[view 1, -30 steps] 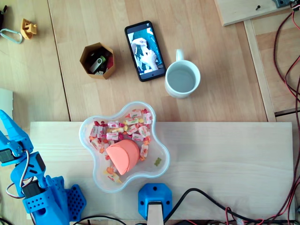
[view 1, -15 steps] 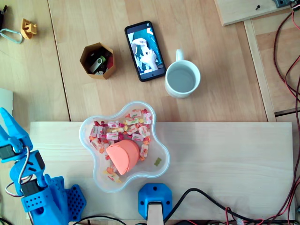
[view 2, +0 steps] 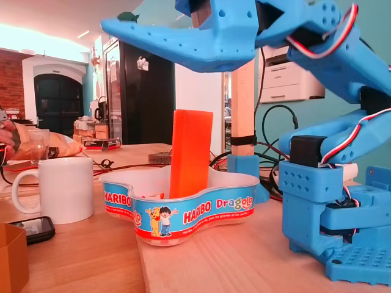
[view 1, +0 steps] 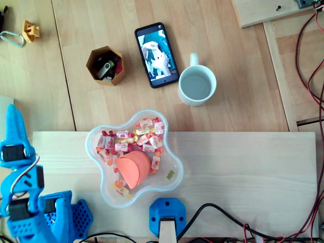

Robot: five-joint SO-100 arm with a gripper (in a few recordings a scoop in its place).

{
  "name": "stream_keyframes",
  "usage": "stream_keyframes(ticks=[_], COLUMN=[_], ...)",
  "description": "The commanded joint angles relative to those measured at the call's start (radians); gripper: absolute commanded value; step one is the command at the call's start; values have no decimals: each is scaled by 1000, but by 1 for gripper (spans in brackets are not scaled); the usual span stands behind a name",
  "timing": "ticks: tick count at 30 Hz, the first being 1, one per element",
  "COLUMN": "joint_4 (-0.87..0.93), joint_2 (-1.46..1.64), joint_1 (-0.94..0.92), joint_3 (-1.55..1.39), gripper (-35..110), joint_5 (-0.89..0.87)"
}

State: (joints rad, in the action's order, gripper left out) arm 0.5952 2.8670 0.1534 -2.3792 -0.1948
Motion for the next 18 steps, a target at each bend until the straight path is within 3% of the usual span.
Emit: stream_keyframes(ticks=[1, 7, 12, 18], joint_4=[313, 629, 658, 672], joint_2=[-2, -67, -213, -351], joint_1=[-35, -247, -413, -456], joint_3=[192, 298, 308, 373], gripper=[21, 21, 21, 17], joint_5=[-29, -43, -31, -29])
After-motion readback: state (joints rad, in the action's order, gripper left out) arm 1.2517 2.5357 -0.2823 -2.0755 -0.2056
